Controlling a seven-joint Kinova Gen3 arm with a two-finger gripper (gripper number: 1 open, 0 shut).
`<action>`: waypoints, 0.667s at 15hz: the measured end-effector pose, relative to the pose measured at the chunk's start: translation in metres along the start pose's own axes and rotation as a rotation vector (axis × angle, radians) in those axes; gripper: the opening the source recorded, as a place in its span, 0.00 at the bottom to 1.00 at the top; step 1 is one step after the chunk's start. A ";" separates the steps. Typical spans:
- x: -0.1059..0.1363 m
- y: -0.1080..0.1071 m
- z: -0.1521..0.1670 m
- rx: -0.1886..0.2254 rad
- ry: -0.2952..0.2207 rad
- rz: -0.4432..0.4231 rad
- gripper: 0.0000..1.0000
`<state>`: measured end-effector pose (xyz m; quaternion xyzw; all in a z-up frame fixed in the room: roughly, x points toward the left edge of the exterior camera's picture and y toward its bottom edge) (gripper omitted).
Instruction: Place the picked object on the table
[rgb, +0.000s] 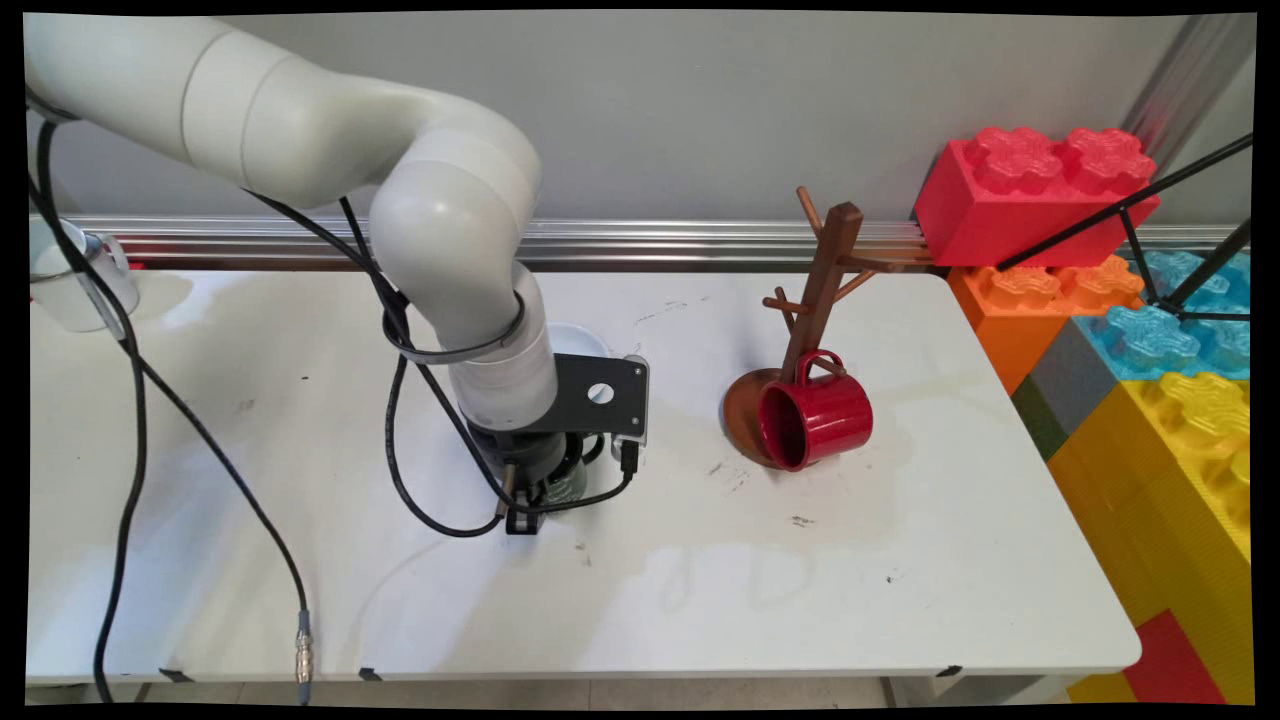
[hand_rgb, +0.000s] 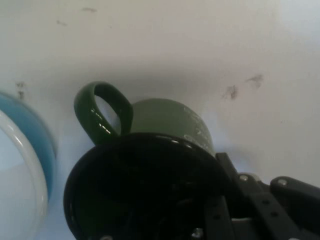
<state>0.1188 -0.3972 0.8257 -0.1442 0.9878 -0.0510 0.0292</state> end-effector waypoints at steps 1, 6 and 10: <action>-0.001 -0.001 0.002 -0.001 0.001 -0.001 0.00; -0.002 -0.007 0.011 -0.001 0.014 0.000 0.00; -0.004 -0.011 0.017 0.000 0.022 0.002 0.00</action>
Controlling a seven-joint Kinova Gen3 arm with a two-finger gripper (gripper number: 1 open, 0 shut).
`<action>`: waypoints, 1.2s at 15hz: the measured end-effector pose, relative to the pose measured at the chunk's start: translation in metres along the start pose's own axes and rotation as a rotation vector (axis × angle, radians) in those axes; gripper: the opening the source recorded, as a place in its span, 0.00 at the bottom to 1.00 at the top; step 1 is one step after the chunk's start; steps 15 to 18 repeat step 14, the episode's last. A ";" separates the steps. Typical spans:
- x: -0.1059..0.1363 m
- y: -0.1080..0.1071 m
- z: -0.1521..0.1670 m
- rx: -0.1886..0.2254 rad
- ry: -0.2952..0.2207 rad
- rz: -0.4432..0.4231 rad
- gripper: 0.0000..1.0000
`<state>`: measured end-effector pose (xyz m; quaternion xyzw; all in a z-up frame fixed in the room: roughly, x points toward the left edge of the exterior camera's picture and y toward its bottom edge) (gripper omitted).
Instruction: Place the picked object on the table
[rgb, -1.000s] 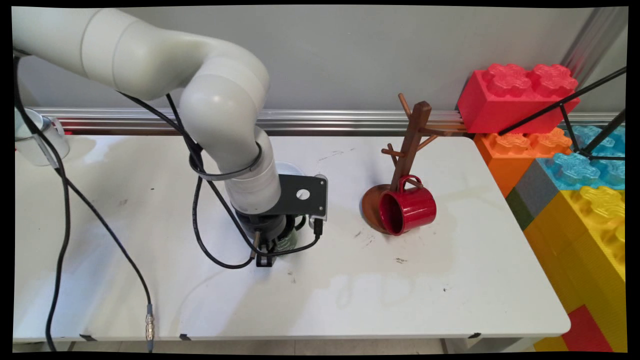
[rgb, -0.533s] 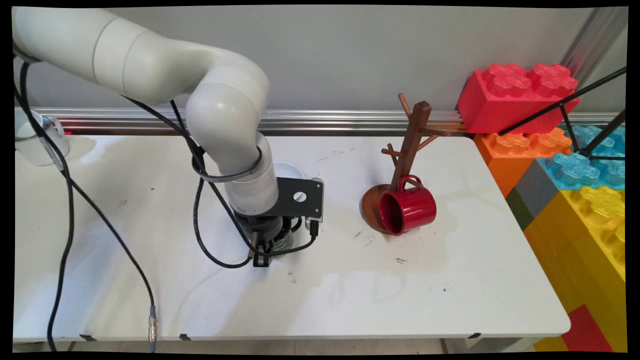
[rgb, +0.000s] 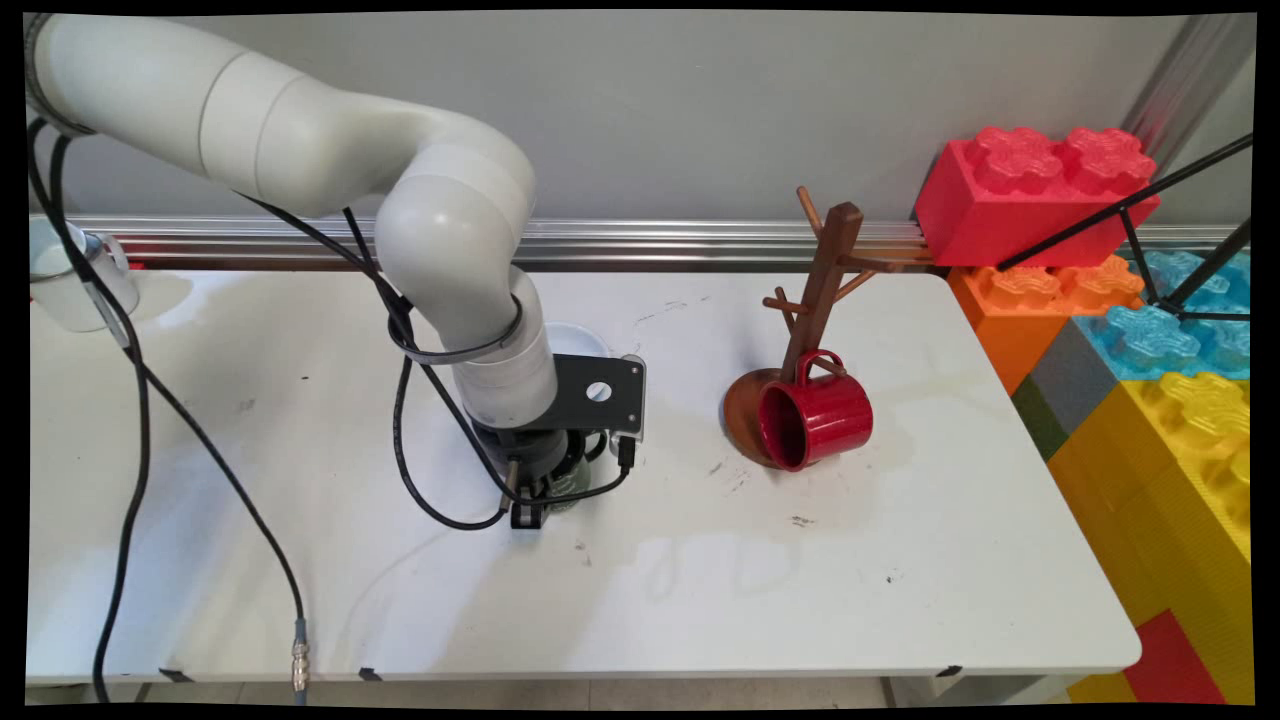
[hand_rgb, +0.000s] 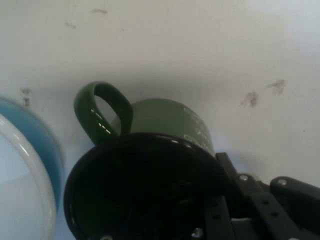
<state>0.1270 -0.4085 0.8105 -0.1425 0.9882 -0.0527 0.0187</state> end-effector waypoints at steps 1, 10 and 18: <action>-0.001 -0.001 0.002 0.000 0.002 0.000 0.00; -0.008 -0.008 0.010 -0.001 0.014 0.011 1.00; -0.010 -0.007 0.009 -0.007 0.026 0.016 1.00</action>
